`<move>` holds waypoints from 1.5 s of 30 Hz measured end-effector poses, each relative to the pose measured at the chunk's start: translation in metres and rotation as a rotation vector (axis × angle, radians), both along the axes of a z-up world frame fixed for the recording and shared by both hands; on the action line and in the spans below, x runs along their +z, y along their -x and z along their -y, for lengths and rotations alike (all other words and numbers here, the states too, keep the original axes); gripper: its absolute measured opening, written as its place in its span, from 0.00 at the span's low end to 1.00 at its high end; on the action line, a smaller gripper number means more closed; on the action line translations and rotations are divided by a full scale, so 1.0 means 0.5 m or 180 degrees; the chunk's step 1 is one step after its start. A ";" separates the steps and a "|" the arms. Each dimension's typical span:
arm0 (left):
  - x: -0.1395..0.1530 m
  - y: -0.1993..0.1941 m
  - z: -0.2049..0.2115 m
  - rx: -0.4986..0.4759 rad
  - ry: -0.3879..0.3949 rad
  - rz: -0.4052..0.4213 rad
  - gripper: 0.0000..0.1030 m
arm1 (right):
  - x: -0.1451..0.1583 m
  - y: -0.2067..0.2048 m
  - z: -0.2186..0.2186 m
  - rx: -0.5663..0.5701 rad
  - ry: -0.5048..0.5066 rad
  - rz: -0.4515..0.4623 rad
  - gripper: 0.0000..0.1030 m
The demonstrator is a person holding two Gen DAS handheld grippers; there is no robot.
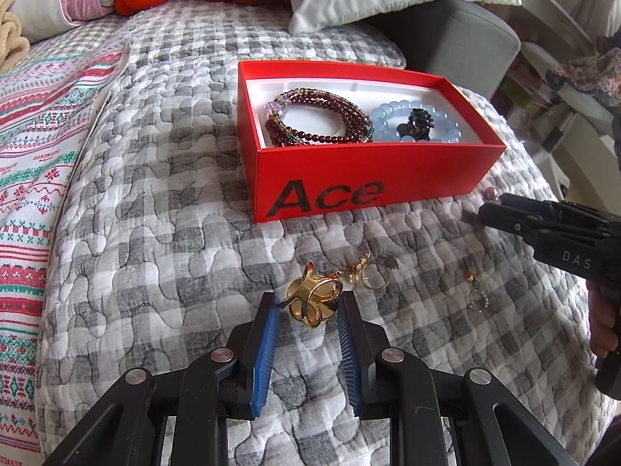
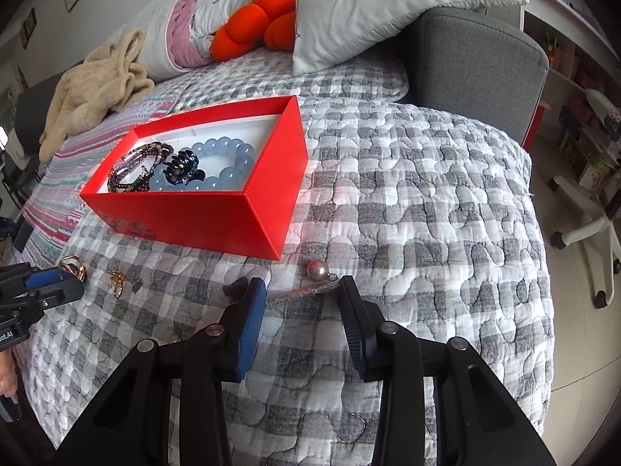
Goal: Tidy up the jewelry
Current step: 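Carry the gold ring into the box with the left tool while the right tool carries the earring toward it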
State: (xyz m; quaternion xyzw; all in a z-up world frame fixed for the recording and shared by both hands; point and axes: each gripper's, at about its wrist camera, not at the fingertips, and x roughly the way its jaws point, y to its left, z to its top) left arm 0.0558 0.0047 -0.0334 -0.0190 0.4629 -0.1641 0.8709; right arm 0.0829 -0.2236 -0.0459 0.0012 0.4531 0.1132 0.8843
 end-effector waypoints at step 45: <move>0.072 -0.105 0.073 -0.0048 -0.0051 0.0732 0.39 | 0.122 -0.097 -0.085 -0.0051 -0.0799 -0.0029 0.40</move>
